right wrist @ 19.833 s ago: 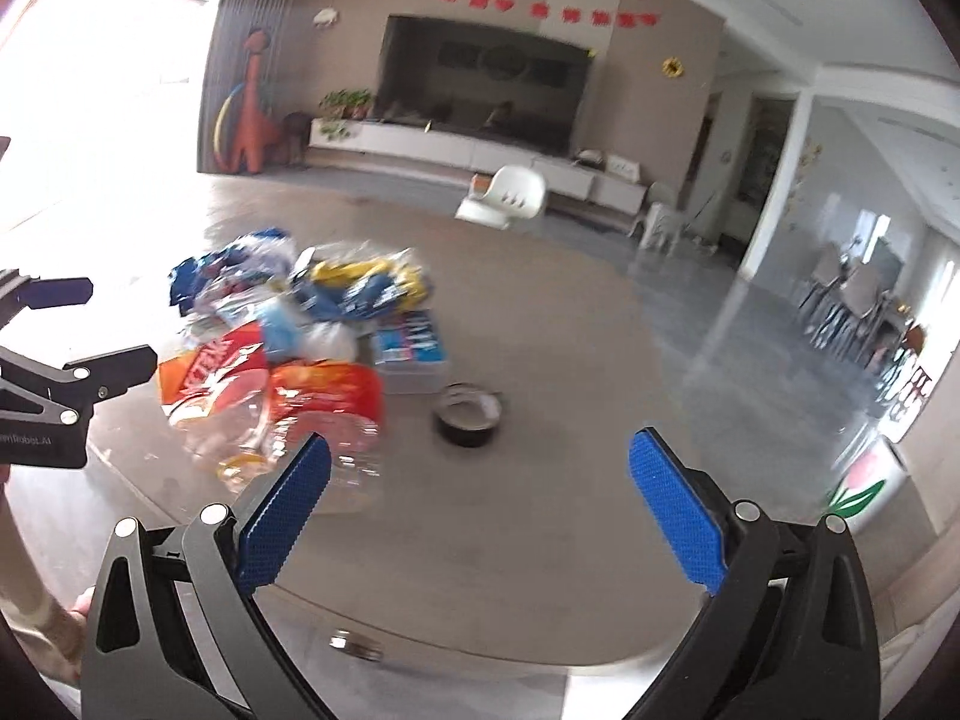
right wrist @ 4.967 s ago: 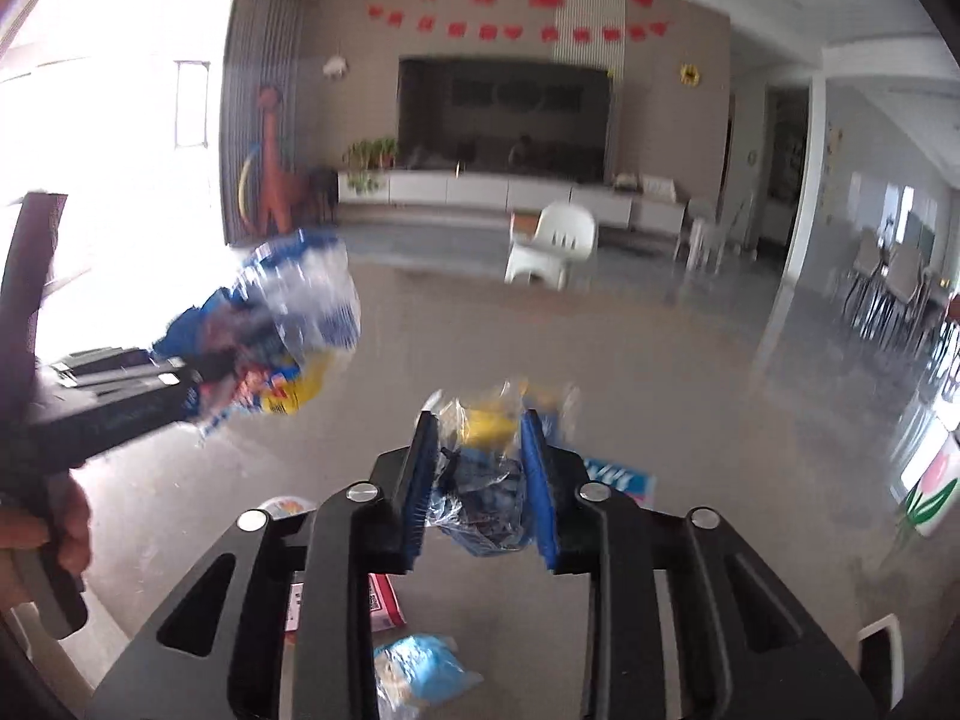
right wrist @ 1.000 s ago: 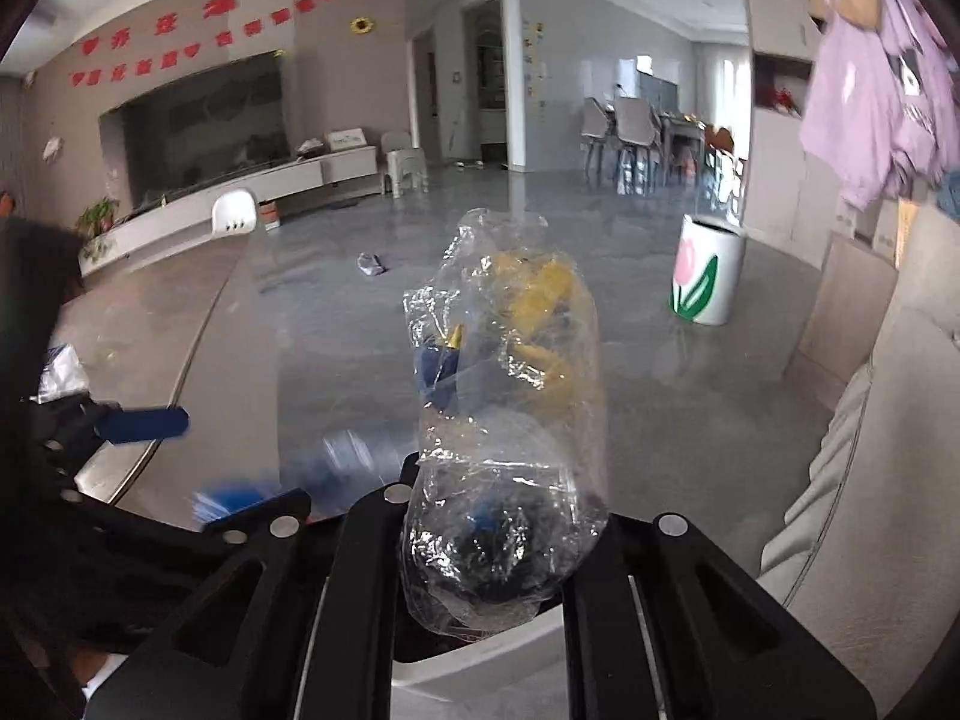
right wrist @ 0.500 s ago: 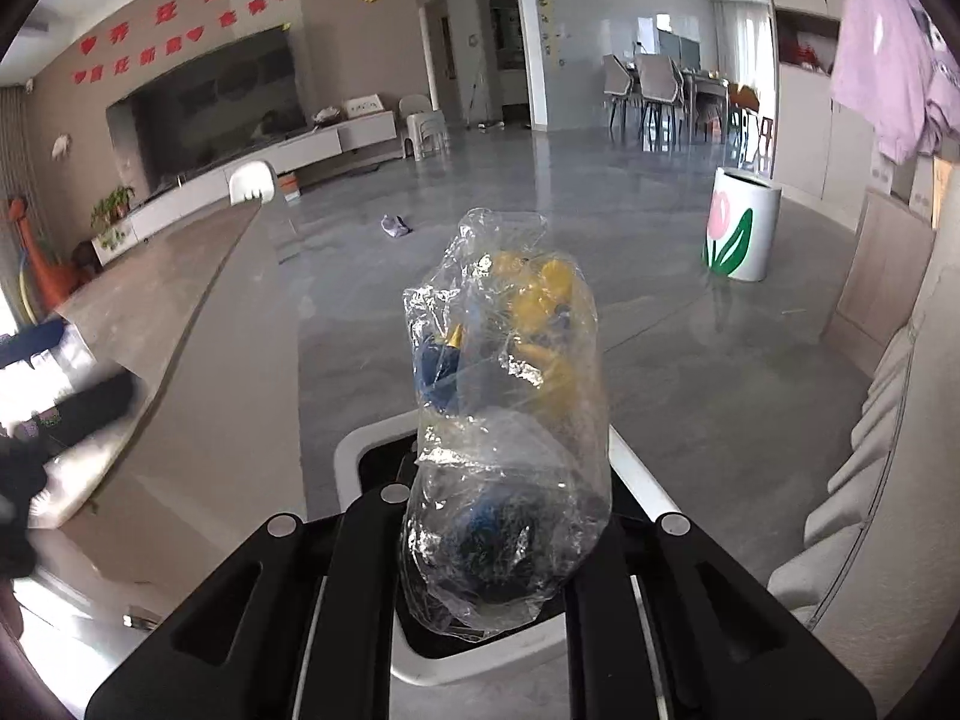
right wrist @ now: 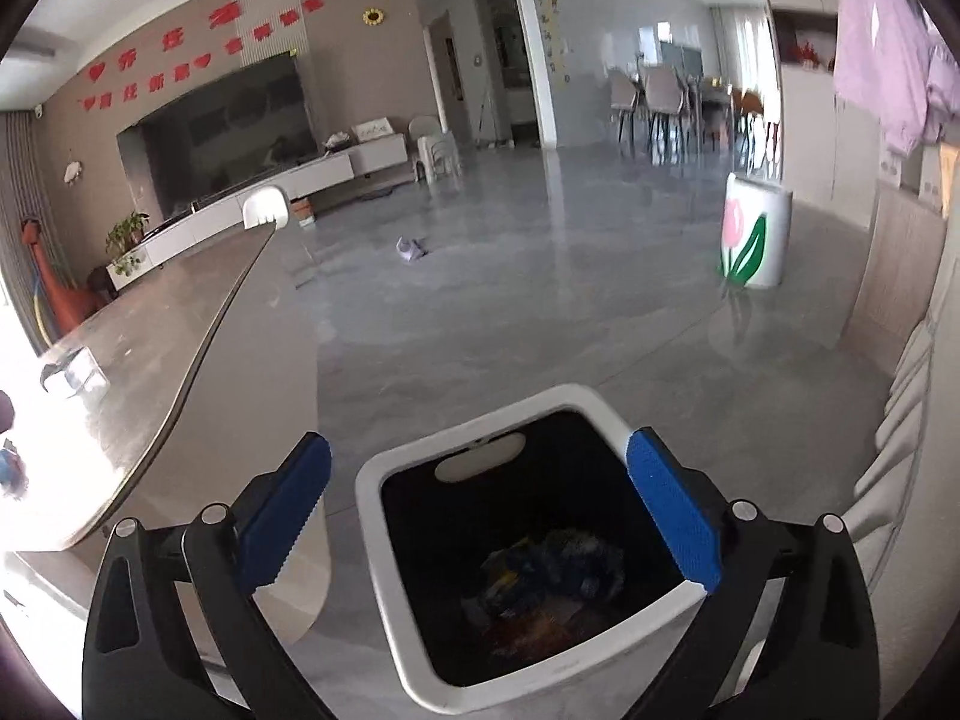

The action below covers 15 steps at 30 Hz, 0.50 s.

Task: Collect trash
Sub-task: 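Return both tools to the table and grasp the blue-filled zip bag with the right tool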

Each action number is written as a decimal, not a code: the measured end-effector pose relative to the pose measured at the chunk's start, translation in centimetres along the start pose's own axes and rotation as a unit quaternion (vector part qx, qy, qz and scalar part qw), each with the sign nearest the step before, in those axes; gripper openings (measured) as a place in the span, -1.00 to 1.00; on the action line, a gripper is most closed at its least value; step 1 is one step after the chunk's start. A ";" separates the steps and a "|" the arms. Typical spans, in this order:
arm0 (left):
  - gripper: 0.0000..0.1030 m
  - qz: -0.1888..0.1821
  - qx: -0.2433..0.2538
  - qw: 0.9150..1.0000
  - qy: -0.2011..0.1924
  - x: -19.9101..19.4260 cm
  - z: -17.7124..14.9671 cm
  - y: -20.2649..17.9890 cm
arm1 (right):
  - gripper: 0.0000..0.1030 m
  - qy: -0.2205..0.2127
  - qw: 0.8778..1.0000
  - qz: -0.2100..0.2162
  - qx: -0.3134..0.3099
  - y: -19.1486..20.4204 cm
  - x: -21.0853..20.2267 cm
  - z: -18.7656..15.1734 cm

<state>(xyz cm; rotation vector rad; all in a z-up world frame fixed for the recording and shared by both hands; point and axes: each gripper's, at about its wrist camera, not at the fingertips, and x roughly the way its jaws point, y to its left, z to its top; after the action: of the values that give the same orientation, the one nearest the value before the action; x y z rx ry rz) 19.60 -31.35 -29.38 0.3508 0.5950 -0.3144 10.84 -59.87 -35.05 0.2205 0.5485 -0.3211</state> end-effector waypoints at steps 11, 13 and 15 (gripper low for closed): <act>0.90 0.080 -0.060 0.995 0.002 -5.5 -4.3 13.6 | 0.91 -0.044 0.992 -0.005 -0.121 10.7 -4.3 0.2; 0.90 0.087 -0.076 0.993 0.001 -6.3 -5.3 16.7 | 0.91 -0.049 0.990 0.025 -0.131 13.8 -5.5 0.6; 0.90 0.086 -0.081 0.993 0.001 -6.8 -5.9 19.3 | 0.91 -0.060 0.985 0.065 -0.151 17.9 -7.0 1.6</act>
<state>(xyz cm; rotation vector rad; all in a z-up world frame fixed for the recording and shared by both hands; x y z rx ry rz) 18.79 -10.48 -25.45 0.2430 0.5841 -0.0991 12.28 -42.02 -27.78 -0.0570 0.4549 -0.1208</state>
